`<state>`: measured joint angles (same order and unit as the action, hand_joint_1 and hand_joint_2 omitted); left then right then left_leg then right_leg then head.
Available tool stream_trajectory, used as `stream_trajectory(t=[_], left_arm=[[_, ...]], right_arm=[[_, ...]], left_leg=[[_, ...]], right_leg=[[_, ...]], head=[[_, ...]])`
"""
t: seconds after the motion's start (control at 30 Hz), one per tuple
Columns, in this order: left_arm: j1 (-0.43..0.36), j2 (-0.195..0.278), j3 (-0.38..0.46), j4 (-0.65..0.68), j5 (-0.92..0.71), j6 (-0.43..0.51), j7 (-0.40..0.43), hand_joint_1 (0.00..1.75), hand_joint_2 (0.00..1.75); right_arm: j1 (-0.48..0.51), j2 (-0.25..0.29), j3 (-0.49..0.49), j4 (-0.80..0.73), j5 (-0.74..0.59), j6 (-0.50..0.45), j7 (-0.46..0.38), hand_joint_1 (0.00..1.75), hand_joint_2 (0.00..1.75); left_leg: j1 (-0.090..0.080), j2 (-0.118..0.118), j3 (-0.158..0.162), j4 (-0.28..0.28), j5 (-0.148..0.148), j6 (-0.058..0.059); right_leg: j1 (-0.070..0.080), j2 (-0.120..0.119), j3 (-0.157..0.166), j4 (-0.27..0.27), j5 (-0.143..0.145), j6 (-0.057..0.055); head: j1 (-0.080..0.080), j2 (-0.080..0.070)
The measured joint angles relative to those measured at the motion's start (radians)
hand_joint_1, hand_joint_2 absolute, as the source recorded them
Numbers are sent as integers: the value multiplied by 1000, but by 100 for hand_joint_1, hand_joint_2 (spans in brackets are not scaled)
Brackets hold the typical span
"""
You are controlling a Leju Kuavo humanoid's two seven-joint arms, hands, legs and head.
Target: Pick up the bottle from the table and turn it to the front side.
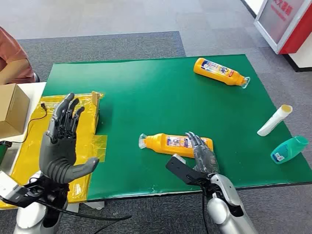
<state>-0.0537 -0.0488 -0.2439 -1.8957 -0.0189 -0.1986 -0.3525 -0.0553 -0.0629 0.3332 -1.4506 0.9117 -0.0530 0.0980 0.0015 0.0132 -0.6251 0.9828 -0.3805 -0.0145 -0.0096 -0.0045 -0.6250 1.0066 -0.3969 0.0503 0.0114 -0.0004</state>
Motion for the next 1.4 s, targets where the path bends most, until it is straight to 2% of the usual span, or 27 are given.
stream_trajectory(t=[0.5, 0.77, 1.1, 1.4], left_arm=[[-116, 7, -141, 66, 9, -9, 54, 0, 175], [-137, 6, -211, 93, 22, -21, 57, 0, 175], [-137, 6, -230, 99, 24, -14, 54, 0, 175], [-140, 6, -230, 99, 17, 4, 64, 0, 175]], right_arm=[[-127, 14, 2, 189, 17, -5, 21, 0, 175], [-163, 15, 3, 249, 19, 12, 16, 0, 175], [-193, 15, 4, 312, 56, 9, 43, 0, 175], [-197, 15, 6, 347, 236, -37, 153, 0, 175]], left_leg=[[0, 0, 0, 0, 0, 0], [0, 0, 0, 0, 0, 0], [0, 0, 0, 0, 0, 0], [0, 0, 0, 0, 0, 0]], right_leg=[[0, 0, 0, 0, 0, 0], [0, 0, 0, 0, 0, 0], [0, 0, 0, 0, 0, 0], [0, 0, 0, 0, 0, 0]], head=[[0, 0], [0, 0], [0, 0], [0, 0]])
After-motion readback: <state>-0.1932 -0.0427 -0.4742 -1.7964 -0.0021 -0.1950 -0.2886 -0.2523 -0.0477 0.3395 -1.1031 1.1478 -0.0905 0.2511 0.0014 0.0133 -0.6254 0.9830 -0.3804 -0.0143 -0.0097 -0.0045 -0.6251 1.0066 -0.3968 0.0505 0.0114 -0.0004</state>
